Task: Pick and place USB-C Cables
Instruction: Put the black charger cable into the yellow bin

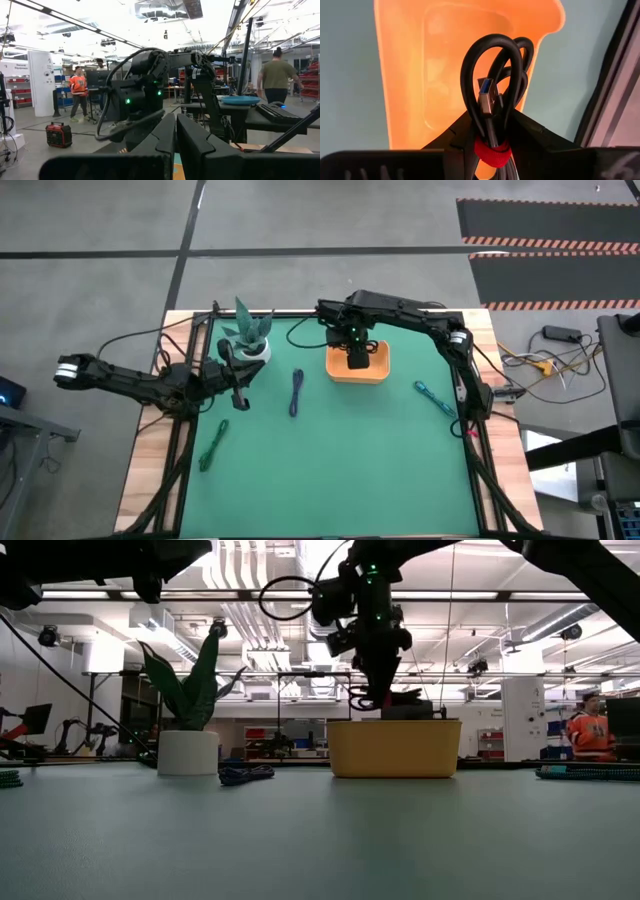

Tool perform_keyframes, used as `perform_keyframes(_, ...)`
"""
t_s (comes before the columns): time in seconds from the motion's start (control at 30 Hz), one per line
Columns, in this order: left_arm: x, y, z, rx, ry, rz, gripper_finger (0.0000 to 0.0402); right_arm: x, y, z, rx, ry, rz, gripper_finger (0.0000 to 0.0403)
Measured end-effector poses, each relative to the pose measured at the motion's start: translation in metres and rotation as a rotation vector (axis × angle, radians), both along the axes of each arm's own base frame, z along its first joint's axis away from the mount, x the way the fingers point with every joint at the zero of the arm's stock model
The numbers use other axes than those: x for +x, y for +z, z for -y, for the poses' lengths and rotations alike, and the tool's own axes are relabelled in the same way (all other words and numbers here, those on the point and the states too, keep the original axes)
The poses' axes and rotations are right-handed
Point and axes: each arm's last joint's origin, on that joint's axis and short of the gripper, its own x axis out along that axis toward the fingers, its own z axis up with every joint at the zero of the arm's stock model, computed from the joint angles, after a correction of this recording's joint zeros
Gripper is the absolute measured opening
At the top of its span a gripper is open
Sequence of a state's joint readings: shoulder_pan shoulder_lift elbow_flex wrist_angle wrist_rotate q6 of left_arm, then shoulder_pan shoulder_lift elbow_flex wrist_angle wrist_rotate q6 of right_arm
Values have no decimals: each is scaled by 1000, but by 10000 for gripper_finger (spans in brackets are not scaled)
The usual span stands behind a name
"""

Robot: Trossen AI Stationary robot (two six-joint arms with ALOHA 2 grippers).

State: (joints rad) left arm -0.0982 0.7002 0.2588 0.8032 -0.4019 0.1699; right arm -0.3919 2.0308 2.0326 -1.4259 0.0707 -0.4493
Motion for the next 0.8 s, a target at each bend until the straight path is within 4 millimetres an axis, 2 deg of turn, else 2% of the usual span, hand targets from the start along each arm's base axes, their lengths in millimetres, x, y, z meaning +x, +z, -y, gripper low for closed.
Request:
perform_keyframes(0.57,0,0,0,0,0,0,2,-2,-51,6,9,47,-22,91)
perform_keyframes(0.8,0,0,0,0,0,-1,2,-7,-63,4,33,37,-56,91)
